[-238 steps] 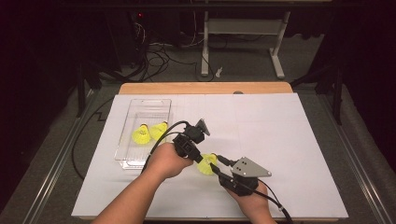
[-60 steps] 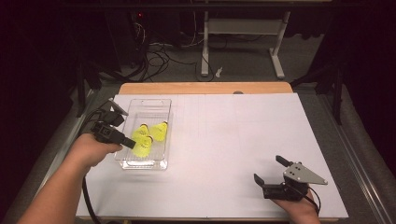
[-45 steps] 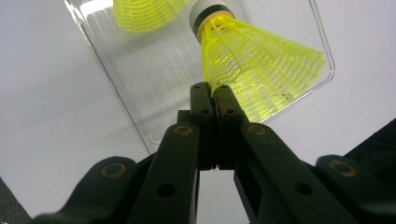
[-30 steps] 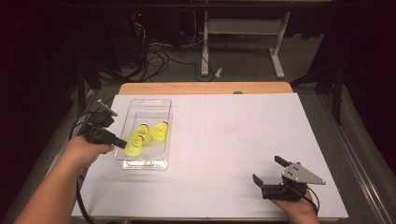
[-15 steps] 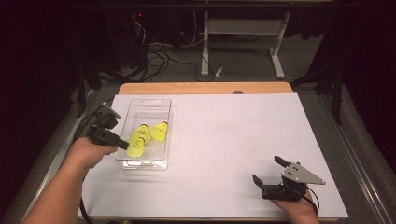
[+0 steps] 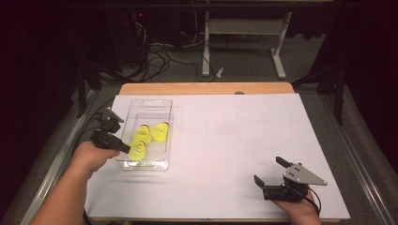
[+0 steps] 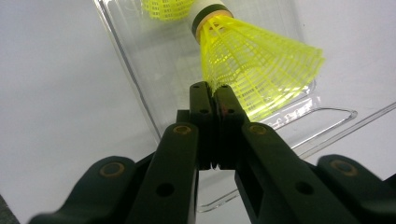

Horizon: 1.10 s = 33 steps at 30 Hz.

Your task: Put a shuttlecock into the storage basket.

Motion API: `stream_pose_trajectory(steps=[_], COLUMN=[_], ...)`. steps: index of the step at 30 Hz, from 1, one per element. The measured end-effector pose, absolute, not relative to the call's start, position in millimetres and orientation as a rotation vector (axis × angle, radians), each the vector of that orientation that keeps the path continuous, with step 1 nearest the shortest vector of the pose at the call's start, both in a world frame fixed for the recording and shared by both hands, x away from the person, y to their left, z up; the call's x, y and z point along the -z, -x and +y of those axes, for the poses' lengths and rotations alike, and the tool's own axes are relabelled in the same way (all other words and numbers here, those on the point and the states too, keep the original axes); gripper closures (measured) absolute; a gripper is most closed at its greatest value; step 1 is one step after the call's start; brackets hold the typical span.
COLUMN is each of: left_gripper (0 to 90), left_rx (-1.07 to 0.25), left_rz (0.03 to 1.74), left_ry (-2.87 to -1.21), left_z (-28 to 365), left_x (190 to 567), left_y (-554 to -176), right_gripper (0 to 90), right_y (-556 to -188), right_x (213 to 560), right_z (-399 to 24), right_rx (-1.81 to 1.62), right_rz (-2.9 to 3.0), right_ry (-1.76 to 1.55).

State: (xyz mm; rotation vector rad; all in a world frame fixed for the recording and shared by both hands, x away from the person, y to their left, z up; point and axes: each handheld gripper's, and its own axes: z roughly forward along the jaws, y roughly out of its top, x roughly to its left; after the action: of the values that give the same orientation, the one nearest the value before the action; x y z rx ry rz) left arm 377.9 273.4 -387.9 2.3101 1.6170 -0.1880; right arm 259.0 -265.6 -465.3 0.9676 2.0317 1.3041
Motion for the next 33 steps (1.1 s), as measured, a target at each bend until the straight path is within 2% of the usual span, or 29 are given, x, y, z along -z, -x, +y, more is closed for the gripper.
stream_pose_trajectory(steps=[24,33], left_gripper=[87.5,79.3], left_rx=[0.169,0.190], left_rz=[1.633,1.627], left_ry=[-2.330,-2.347], left_z=[268.8,266.0], left_x=[400.2,400.2], left_y=[-377.7,-377.0], right_gripper=[1.1,1.0], right_y=[-258.4,-258.5], right_x=[465.1,465.1], right_z=[-265.6,-265.4], right_rx=[-1.304,-1.304], right_rz=[2.029,2.030], right_ry=[-0.972,-0.972])
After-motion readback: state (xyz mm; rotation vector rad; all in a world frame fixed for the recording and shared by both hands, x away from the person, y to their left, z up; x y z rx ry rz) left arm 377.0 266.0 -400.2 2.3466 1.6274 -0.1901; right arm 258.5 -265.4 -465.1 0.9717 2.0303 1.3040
